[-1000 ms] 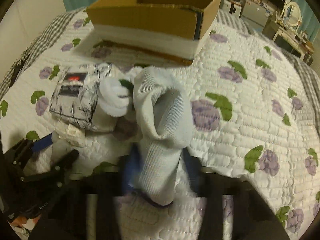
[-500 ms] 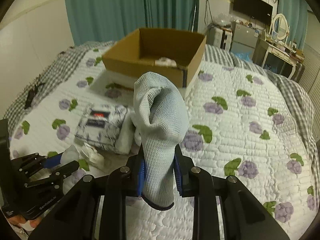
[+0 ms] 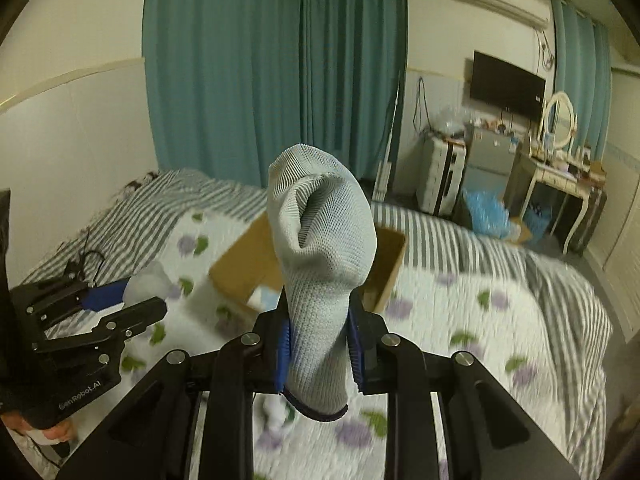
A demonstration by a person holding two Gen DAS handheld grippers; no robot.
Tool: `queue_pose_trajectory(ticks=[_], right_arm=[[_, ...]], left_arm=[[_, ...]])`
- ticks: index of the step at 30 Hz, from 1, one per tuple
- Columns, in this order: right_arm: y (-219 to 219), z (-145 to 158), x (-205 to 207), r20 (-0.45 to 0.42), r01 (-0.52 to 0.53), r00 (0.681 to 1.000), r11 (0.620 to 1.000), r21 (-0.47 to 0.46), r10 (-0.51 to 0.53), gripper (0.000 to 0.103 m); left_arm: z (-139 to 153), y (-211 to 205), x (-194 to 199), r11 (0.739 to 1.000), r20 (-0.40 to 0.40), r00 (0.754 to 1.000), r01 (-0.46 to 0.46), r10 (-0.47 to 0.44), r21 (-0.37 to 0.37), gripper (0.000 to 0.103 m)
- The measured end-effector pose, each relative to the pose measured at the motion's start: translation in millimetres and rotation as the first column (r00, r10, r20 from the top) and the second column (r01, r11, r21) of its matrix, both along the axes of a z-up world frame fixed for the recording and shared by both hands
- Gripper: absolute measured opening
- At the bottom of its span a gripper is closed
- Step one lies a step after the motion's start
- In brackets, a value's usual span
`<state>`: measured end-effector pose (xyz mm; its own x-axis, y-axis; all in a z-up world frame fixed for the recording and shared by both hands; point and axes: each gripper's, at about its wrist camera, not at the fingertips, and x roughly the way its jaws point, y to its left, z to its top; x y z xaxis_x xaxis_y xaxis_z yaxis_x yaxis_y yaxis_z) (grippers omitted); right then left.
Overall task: Organize soft objects
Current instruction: 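Lower the sock and white item into the box and open both tools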
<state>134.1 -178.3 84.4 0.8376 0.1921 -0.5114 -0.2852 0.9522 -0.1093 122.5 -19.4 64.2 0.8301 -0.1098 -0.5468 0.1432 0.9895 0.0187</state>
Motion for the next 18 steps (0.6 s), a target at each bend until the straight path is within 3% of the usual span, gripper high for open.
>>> queue_pose_trajectory(ticks=[7, 15, 16, 18], right_arm=[[-2.4, -10.3, 83.5, -0.032, 0.019, 0.999, 0.999, 0.051, -0.017, 0.023], [-12.2, -70.4, 150.7, -0.112, 0.011, 0.994, 0.996, 0.084, -0.002, 0.025], [-12.5, -77.1, 155.4, -0.116, 0.014, 0.993, 0.997, 0.076, -0.005, 0.027], [-12.5, -88.4, 163.7, -0.125, 0.019, 0.992, 0.998, 0.066, -0.01, 0.042]], left_arm=[[-1.1, -5.0, 82.1, 0.998, 0.014, 0.998, 0.059, -0.059, 0.005, 0.034], [-63.9, -4.7, 163.4, 0.997, -0.055, 0.998, 0.045, -0.041, 0.067, 0.037], [-66.8, -2.4, 168.1, 0.997, -0.065, 0.997, 0.045, -0.041, 0.059, 0.043], [-74.9, 3.0, 180.3, 0.998, -0.078, 0.997, 0.031, -0.026, 0.061, 0.058]])
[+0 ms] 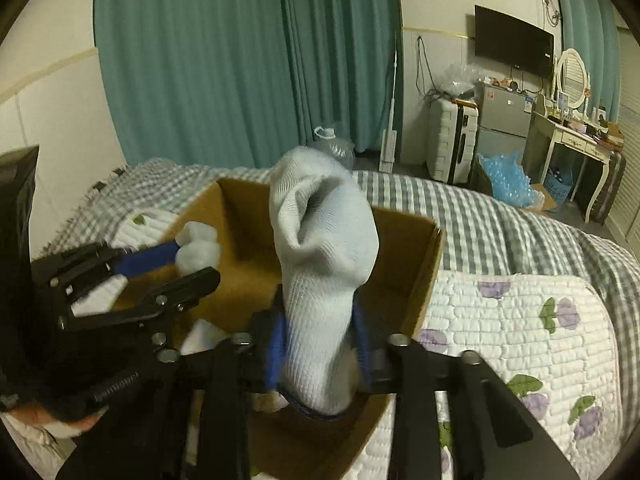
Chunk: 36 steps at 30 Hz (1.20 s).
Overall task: Organize soft objects
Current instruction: 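Lower the sock and white item into the box and open both tools, then grasp the cream cloth with the right tool while the left tool grasps the floral tissue pack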
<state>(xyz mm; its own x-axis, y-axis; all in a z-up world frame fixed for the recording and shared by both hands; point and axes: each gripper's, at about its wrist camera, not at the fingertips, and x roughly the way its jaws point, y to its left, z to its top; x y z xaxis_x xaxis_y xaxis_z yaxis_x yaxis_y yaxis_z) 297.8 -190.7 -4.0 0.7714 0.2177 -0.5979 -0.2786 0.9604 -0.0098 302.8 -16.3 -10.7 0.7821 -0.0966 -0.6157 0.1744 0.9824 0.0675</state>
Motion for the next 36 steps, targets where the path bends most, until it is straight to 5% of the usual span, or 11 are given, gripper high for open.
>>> queue_pose_trajectory(ticks=[2, 11, 14, 18, 24, 30, 36], right_arm=[[-2.8, -5.4, 3.9, 0.008, 0.006, 1.0, 1.0, 0.01, -0.006, 0.069], [-13.6, 25.4, -24.7, 0.095, 0.008, 0.995, 0.999, 0.032, -0.011, 0.083], [-14.3, 52.7, -54.9, 0.154, 0.014, 0.988, 0.999, 0.034, -0.019, 0.088], [-17.9, 85.7, -109.4, 0.221, 0.017, 0.975, 0.999, 0.05, -0.028, 0.094], [-10.7, 108.1, -186.7, 0.247, 0.023, 0.969, 0.999, 0.034, -0.03, 0.097], [-1.8, 98.7, -245.9, 0.218, 0.026, 0.976, 1.0, -0.002, -0.025, 0.098], [5.7, 57.9, -268.0, 0.128, 0.038, 0.991, 0.999, -0.029, -0.034, 0.098]], left_arm=[[-2.7, 1.2, 1.0, 1.0, 0.031, 0.999, -0.021, 0.021, 0.02, 0.064], [27.6, 1.4, -19.5, 0.999, 0.072, 0.996, -0.051, 0.05, 0.009, 0.066], [55.8, 0.9, -45.2, 0.999, 0.12, 0.992, -0.05, 0.05, -0.001, 0.066], [101.0, 3.8, -95.9, 0.997, 0.203, 0.977, -0.06, 0.067, -0.043, 0.084], [148.4, 12.5, -174.6, 0.993, 0.277, 0.956, -0.077, 0.098, -0.084, 0.086], [148.6, 18.7, -226.0, 0.991, 0.26, 0.958, -0.1, 0.119, -0.085, 0.086], [108.4, 26.2, -253.9, 0.99, 0.165, 0.978, -0.111, 0.125, -0.087, 0.086]])
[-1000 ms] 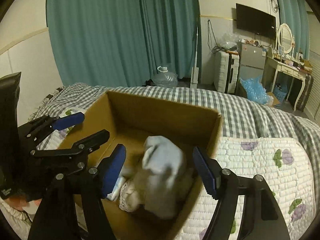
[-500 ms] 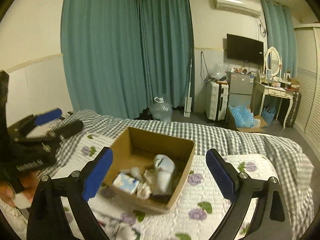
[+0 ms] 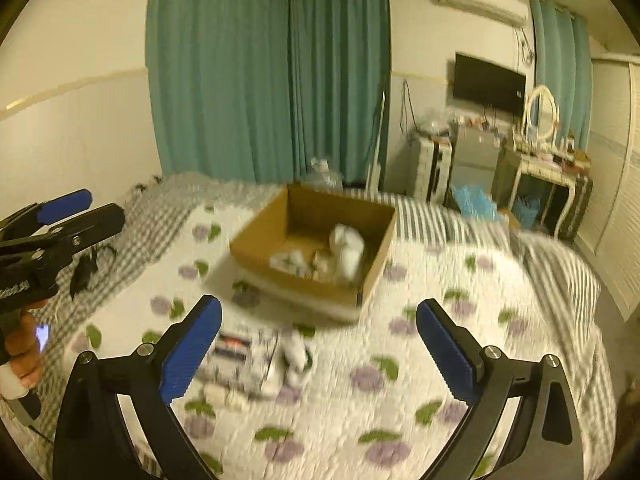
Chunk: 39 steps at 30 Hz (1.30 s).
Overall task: Organize soft objects
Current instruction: 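Grasp the cream cloth with the right tool while the left tool grasps the floral tissue pack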
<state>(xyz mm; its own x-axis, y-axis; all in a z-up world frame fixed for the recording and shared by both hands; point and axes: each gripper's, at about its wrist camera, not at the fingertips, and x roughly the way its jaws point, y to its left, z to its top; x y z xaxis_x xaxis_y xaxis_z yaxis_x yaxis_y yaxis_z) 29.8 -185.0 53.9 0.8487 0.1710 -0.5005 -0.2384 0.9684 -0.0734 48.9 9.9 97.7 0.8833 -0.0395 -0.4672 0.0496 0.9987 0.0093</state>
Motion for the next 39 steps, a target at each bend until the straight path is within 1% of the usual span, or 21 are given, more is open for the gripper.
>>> queue_pose_trajectory(ticks=[2, 5, 8, 9, 11, 12, 14, 18, 20, 22, 24, 25, 26, 29, 31, 33, 35, 37, 39], right_arm=[[8.3, -26.2, -0.5, -0.063, -0.013, 0.998, 1.0, -0.007, 0.012, 0.098], [23.8, -62.4, 6.3, -0.15, -0.027, 0.988, 0.999, -0.024, 0.023, 0.098], [40.0, -102.6, 14.9, -0.252, -0.041, 0.967, 0.999, -0.022, 0.034, 0.098], [44.6, -114.4, 17.1, -0.278, -0.042, 0.96, 0.999, -0.018, 0.035, 0.098], [56.1, -137.9, 24.4, -0.336, -0.054, 0.941, 0.998, -0.02, 0.044, 0.098], [61.7, -146.2, 26.9, -0.361, -0.055, 0.932, 0.998, -0.027, 0.041, 0.098], [70.9, -160.7, 33.6, -0.396, -0.06, 0.917, 0.998, -0.026, 0.045, 0.098], [88.9, -183.3, 48.7, -0.46, -0.077, 0.886, 0.997, -0.014, 0.062, 0.098], [97.4, -190.7, 56.6, -0.483, -0.085, 0.873, 0.996, 0.001, 0.075, 0.092], [106.4, -199.7, 63.8, -0.493, -0.087, 0.868, 0.996, -0.022, 0.065, 0.087], [111.5, -206.0, 69.2, -0.513, -0.084, 0.856, 0.996, -0.025, 0.059, 0.076], [111.5, -209.0, 70.4, -0.527, -0.078, 0.848, 0.997, -0.019, 0.056, 0.066], [111.0, -211.3, 70.9, -0.532, -0.072, 0.845, 0.997, -0.026, 0.047, 0.059], [105.1, -206.7, 66.8, -0.528, -0.07, 0.847, 0.998, -0.006, 0.056, 0.058], [101.2, -195.4, 56.6, -0.504, -0.081, 0.862, 0.997, -0.021, 0.059, 0.058], [95.6, -179.1, 42.8, -0.461, -0.092, 0.886, 0.994, -0.061, 0.054, 0.058], [85.5, -159.1, 34.2, -0.412, -0.081, 0.91, 0.994, -0.073, 0.044, 0.058], [72.4, -138.5, 32.0, -0.359, -0.053, 0.933, 0.994, -0.094, 0.016, 0.058], [54.4, -115.6, 35.4, -0.291, -0.003, 0.956, 0.991, -0.13, -0.035, 0.058]], left_arm=[[-14.2, 0.7, -2.4, 1.0, -0.031, 1.0, 0.001, 0.0, 0.007, 0.086], [-43.6, 2.1, -8.6, 1.0, -0.084, 0.996, 0.005, -0.005, 0.003, 0.086], [-76.8, 9.5, -12.1, 0.999, -0.152, 0.988, 0.015, -0.009, 0.039, 0.086], [-91.5, 13.3, -10.9, 0.998, -0.185, 0.983, 0.022, -0.011, 0.055, 0.086], [-110.5, 19.8, -10.6, 0.997, -0.228, 0.973, 0.036, -0.019, 0.069, 0.086], [-122.2, 23.4, -6.8, 0.996, -0.257, 0.966, 0.035, -0.013, 0.081, 0.086], [-135.0, 29.8, -3.6, 0.996, -0.286, 0.958, 0.034, -0.008, 0.086, 0.086], [-150.1, 43.3, 2.2, 0.997, -0.304, 0.953, 0.032, -0.011, 0.067, 0.086], [-156.0, 47.5, 4.8, 0.998, -0.318, 0.948, 0.04, -0.021, 0.053, 0.086], [-159.2, 50.9, 6.8, 0.998, -0.328, 0.944, 0.043, -0.028, 0.037, 0.086], [-163.2, 54.6, 6.7, 0.999, -0.336, 0.941, 0.046, -0.033, 0.029, 0.086], [-164.3, 56.0, 6.8, 0.999, -0.339, 0.94, 0.044, -0.034, 0.024, 0.086], [-165.0, 57.6, 7.1, 0.999, -0.342, 0.939, 0.043, -0.034, 0.019, 0.086], [-165.7, 58.1, 6.2, 0.999, -0.345, 0.938, 0.045, -0.039, 0.009, 0.086], [-164.2, 56.6, 5.1, 0.999, -0.344, 0.938, 0.051, -0.044, 0.011, 0.086], [-161.4, 53.8, 1.8, 0.998, -0.338, 0.939, 0.067, -0.059, 0.012, 0.086], [-158.7, 51.1, 0.9, 0.997, -0.338, 0.939, 0.075, -0.065, 0.016, 0.086], [-155.7, 45.4, 1.6, 0.996, -0.34, 0.938, 0.087, -0.074, 0.024, 0.086], [-154.1, 34.6, 5.9, 0.993, -0.346, 0.933, 0.11, -0.093, 0.031, 0.086]])
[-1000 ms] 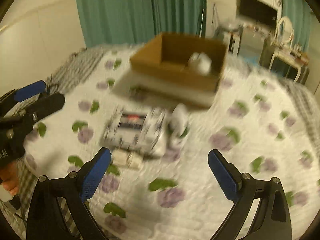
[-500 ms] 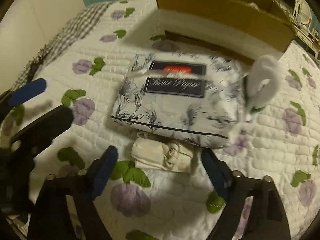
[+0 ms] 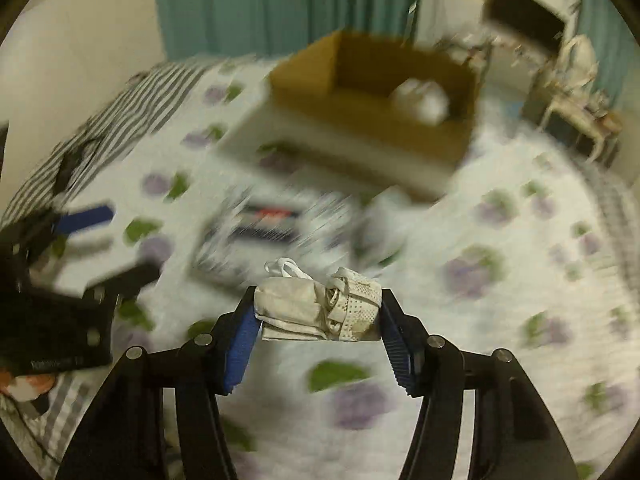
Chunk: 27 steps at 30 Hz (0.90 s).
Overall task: Organize soft objects
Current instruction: 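Grasp the cream cloth with the right tool while the left tool grasps the floral tissue pack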
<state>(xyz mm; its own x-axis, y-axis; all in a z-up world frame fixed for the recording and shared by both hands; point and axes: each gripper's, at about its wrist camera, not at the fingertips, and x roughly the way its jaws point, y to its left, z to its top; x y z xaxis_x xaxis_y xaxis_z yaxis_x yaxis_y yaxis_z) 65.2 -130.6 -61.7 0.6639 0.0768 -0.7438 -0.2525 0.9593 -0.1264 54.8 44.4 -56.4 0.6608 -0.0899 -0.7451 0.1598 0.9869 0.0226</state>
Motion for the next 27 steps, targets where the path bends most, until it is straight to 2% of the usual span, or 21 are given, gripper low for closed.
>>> queue_pose_trajectory(ticks=[2, 5, 10, 13, 15, 19, 23, 25, 27], right_arm=[[-18.6, 14.2, 6.7, 0.025, 0.033, 0.999, 0.999, 0.014, -0.033, 0.058], [-42.7, 19.8, 17.3, 0.035, 0.083, 0.996, 0.996, 0.033, -0.084, 0.058], [-66.1, 6.8, 35.7, -0.007, 0.124, 0.992, 0.991, 0.056, -0.124, 0.058], [-68.3, -0.8, 37.0, -0.023, 0.124, 0.992, 0.99, 0.064, -0.123, 0.058], [-64.6, -5.9, 38.2, -0.033, 0.11, 0.994, 0.992, 0.055, -0.108, 0.058], [-56.6, -11.8, 38.3, -0.037, 0.076, 0.997, 0.996, 0.034, -0.075, 0.058], [-57.6, -13.3, 38.5, -0.043, 0.072, 0.997, 0.996, 0.046, -0.07, 0.058], [-59.1, -14.1, 38.6, -0.046, 0.077, 0.996, 0.996, 0.051, -0.075, 0.058], [-59.9, -14.0, 37.9, -0.045, 0.079, 0.996, 0.995, 0.055, -0.076, 0.058]], left_arm=[[-1.0, -10.3, 7.9, 1.0, -0.02, 1.0, 0.018, -0.018, -0.017, 0.086], [-9.1, -27.6, 23.5, 0.995, -0.066, 0.996, 0.051, -0.057, -0.084, 0.086], [-29.5, -43.9, 49.2, 0.996, -0.106, 0.993, 0.039, -0.047, -0.074, 0.083], [-39.0, -38.3, 60.4, 0.996, -0.092, 0.996, -0.019, 0.011, -0.088, 0.083], [-47.6, -36.2, 68.0, 0.99, -0.115, 0.993, -0.024, 0.008, -0.14, 0.084], [-64.3, -41.4, 81.0, 0.986, -0.153, 0.988, -0.01, -0.016, -0.166, 0.088], [-75.9, -31.6, 91.6, 0.961, -0.22, 0.975, -0.047, -0.015, -0.272, 0.09], [-78.9, -27.3, 91.7, 0.947, -0.249, 0.968, -0.062, -0.019, -0.315, 0.087], [-74.1, -31.1, 85.6, 0.954, -0.242, 0.97, -0.039, -0.035, -0.298, 0.082]])
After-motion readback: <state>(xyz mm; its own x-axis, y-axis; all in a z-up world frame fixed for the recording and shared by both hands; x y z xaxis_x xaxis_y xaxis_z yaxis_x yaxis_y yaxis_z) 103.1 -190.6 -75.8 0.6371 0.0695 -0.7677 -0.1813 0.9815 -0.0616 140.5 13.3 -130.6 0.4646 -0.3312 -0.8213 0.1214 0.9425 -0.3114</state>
